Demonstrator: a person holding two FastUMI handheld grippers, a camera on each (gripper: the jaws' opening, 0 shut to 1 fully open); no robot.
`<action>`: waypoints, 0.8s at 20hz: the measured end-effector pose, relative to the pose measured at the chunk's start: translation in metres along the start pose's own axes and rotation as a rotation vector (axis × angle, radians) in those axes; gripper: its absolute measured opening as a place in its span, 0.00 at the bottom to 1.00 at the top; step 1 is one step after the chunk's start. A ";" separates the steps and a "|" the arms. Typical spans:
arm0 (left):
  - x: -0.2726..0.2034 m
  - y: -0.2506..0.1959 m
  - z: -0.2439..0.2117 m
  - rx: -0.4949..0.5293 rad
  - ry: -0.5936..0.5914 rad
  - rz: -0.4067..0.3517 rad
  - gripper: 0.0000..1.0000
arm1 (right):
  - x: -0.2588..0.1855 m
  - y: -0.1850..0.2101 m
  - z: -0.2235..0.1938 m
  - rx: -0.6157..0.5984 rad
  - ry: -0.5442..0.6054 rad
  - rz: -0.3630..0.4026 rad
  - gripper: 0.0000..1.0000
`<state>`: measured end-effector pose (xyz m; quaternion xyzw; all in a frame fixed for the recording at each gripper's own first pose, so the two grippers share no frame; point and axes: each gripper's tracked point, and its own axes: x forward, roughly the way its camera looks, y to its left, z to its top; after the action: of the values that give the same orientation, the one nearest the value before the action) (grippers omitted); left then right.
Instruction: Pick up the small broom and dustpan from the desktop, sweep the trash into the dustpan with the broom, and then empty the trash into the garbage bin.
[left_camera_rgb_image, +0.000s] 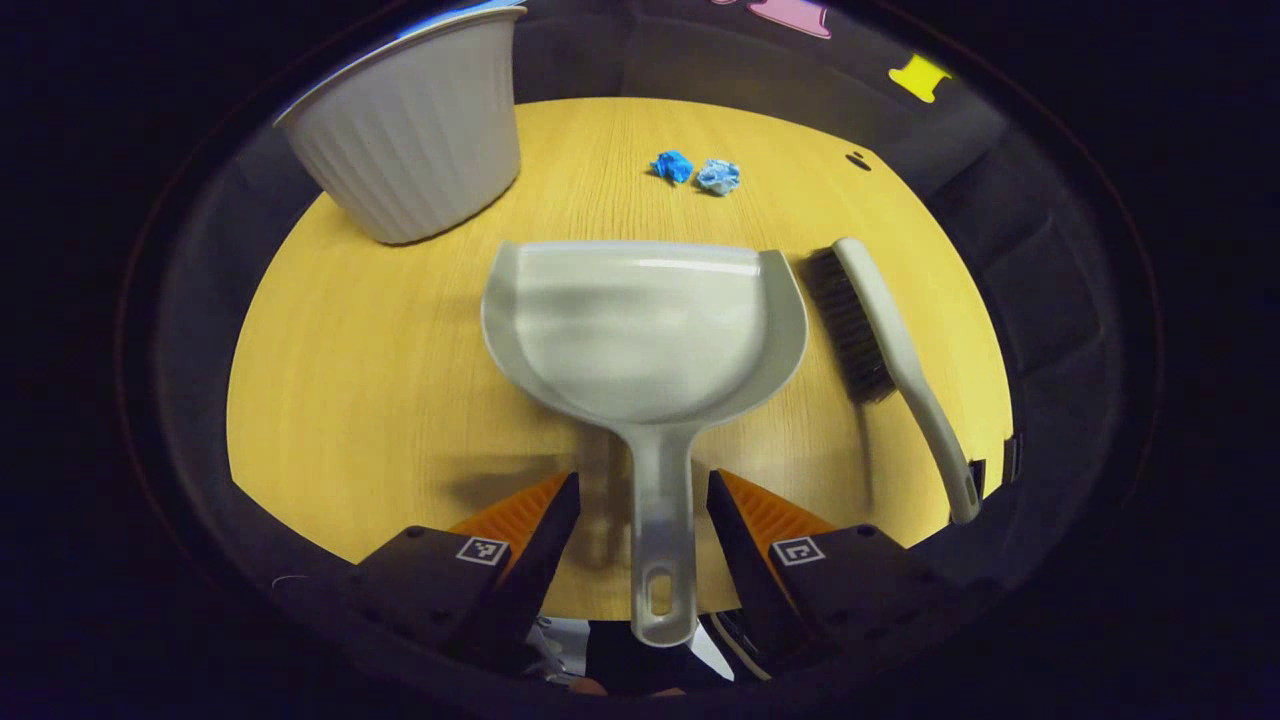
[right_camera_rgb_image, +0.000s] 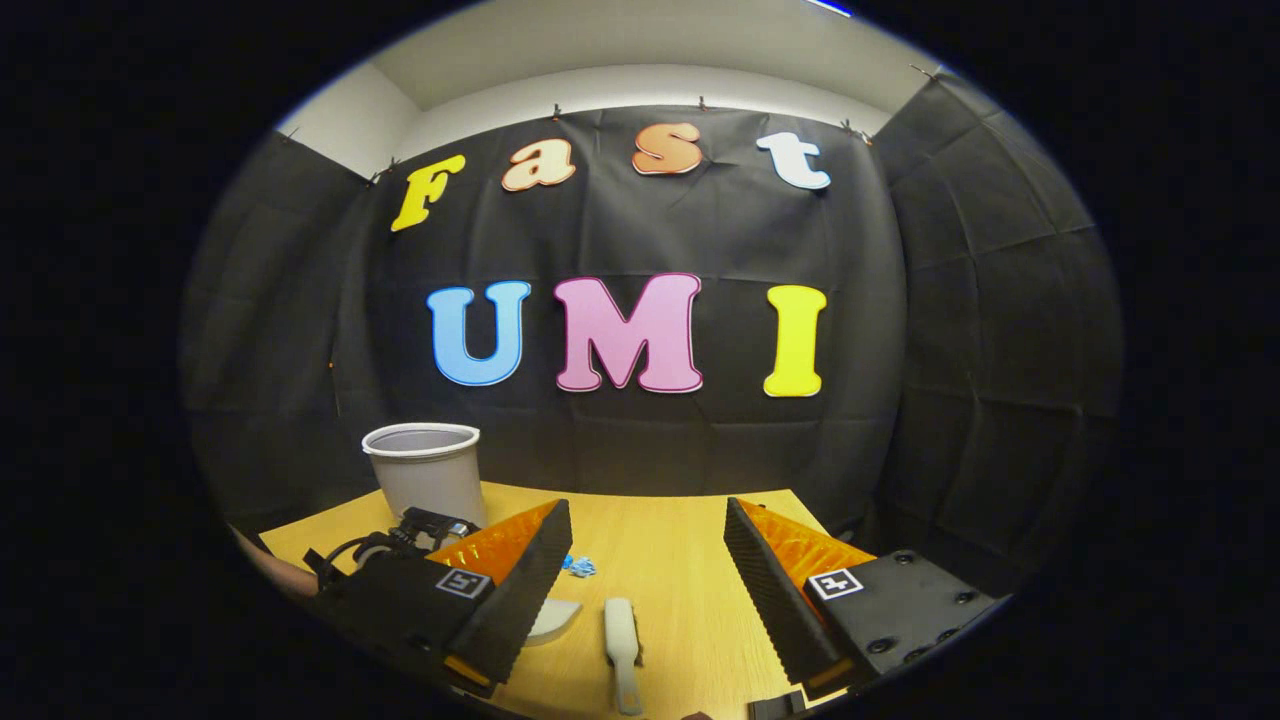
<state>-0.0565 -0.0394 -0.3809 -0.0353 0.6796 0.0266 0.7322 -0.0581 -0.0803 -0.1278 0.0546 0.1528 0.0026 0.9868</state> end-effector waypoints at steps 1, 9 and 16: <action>0.005 -0.002 0.007 -0.004 0.020 0.001 0.78 | 0.001 0.003 -0.012 0.021 0.037 0.029 0.98; 0.019 -0.005 0.030 -0.033 0.164 0.045 0.64 | -0.006 -0.014 -0.050 0.063 0.221 0.049 0.99; 0.017 0.000 0.029 -0.006 0.194 0.021 0.31 | 0.004 0.006 -0.077 0.103 0.367 0.075 0.99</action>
<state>-0.0263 -0.0368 -0.3955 -0.0327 0.7477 0.0327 0.6625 -0.0774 -0.0661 -0.2014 0.1091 0.3281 0.0412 0.9374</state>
